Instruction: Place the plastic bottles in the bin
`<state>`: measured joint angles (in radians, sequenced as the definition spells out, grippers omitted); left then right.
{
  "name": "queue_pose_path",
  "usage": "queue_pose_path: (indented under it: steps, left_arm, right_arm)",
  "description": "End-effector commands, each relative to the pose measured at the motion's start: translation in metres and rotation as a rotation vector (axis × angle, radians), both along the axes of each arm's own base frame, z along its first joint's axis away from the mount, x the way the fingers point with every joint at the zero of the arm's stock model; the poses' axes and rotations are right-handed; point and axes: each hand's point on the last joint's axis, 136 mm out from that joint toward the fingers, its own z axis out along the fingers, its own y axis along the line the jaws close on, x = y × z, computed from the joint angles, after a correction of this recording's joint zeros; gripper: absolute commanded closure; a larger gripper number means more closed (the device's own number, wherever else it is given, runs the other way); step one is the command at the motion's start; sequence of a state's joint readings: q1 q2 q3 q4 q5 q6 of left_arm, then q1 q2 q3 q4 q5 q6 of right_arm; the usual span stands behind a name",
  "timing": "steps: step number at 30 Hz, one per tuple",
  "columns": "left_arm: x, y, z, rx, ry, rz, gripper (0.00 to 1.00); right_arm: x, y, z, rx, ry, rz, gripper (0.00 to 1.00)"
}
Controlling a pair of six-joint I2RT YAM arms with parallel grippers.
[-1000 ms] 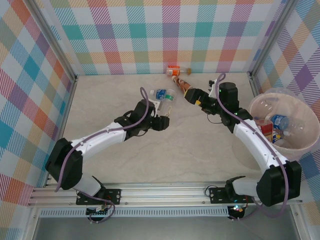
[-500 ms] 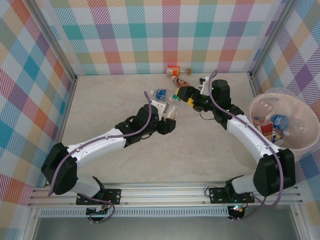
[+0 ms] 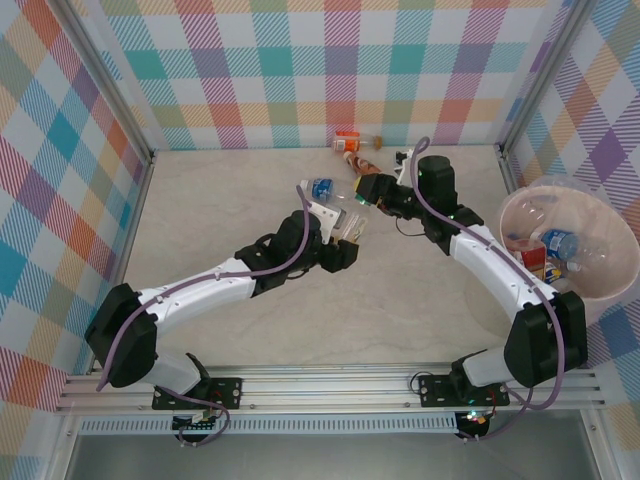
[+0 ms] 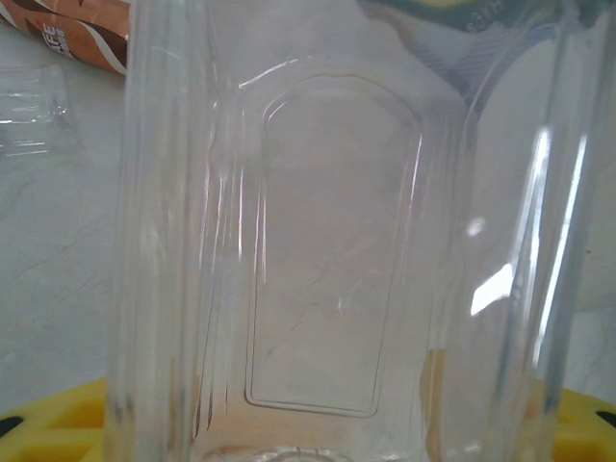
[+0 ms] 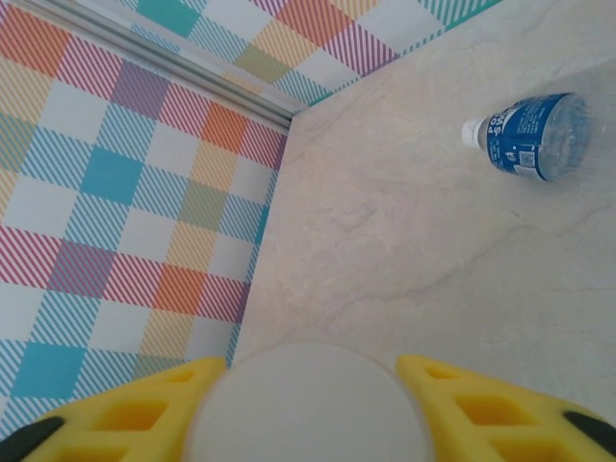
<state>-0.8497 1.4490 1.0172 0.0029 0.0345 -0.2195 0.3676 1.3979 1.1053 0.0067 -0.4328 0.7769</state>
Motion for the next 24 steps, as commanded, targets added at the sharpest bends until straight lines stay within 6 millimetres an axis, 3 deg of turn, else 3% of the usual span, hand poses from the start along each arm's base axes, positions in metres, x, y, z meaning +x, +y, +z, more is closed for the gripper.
queue_pose_path:
  steps: [1, 12, 14, 16, 20, 24]
  left_arm:
    - [-0.002, -0.011, 0.014, -0.024, -0.046, -0.033, 0.52]
    - [0.001, -0.008, 0.013, -0.011, -0.035, -0.011, 0.49]
    - [0.000, -0.010, 0.014, -0.008, -0.025, -0.015, 0.39]
    - [0.000, -0.011, 0.014, -0.001, -0.011, -0.016, 0.23]
    - [-0.001, -0.011, 0.023, -0.037, -0.016, -0.018, 0.00]
    - [-0.001, -0.005, 0.038, -0.083, -0.062, 0.007, 0.00]
  right_arm:
    - [-0.002, -0.003, 0.023, -0.017, -0.084, -0.010, 0.58]
    - [-0.006, -0.012, 0.029, -0.056, -0.115, -0.040, 0.73]
    - [-0.006, -0.016, 0.031, -0.076, -0.122, -0.055, 0.73]
    - [-0.008, -0.024, 0.037, -0.120, -0.141, -0.077, 0.73]
    - [-0.011, -0.062, 0.065, -0.308, -0.211, -0.179, 0.73]
    - [-0.022, -0.124, 0.117, -0.426, -0.340, -0.352, 0.72]
